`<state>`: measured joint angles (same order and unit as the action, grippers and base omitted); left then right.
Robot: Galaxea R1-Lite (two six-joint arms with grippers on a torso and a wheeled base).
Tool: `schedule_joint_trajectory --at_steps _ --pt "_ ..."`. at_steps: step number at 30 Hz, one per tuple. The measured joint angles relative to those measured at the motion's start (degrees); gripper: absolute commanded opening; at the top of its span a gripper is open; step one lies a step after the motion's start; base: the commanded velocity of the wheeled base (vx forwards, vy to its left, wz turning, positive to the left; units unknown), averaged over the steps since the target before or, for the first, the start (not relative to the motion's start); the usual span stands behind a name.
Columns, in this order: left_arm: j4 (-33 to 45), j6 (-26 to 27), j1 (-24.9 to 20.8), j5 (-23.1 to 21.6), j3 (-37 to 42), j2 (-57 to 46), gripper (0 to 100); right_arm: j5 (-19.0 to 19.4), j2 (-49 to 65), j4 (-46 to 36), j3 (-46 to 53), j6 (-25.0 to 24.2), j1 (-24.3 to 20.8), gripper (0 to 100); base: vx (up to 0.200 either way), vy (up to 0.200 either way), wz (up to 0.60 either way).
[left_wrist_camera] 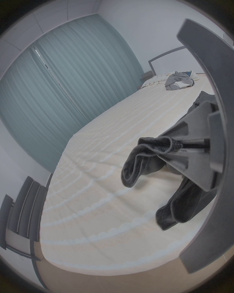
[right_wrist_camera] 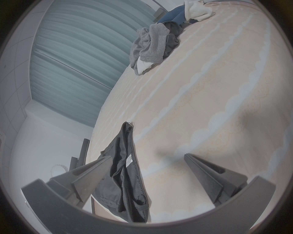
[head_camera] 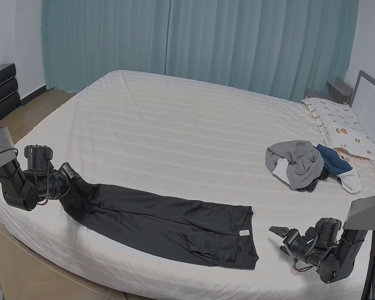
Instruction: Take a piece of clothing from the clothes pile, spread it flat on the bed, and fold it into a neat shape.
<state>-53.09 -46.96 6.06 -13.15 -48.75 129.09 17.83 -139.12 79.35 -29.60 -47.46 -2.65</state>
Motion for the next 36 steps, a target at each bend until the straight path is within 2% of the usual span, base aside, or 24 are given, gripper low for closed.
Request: schedule_joint_trajectory --at_steps 10,21,25,31,36 --pt "8.1 0.0 -9.9 5.9 -1.0 -5.5 0 -0.1 0.0 0.0 0.1 0.0 0.0 100 0.0 -0.2 0.0" --pt "21.1 0.0 -20.2 10.3 -9.3 -7.7 0 -0.1 0.0 0.0 0.2 0.1 -0.1 100 0.0 -0.2 0.0" --pt "25.9 0.1 -25.3 11.0 -13.5 -7.2 0 -0.1 0.0 0.0 0.2 0.2 -0.1 100 0.0 -0.2 0.0" --pt "30.2 0.0 -30.0 14.1 -19.9 -3.8 0 -0.1 0.0 0.0 0.2 0.2 -0.1 100 0.0 -0.2 0.0" --pt "32.0 0.0 -32.2 15.8 -23.8 0.4 0 -0.1 -0.1 0.0 0.2 0.3 -0.2 100 0.0 0.0 0.0"
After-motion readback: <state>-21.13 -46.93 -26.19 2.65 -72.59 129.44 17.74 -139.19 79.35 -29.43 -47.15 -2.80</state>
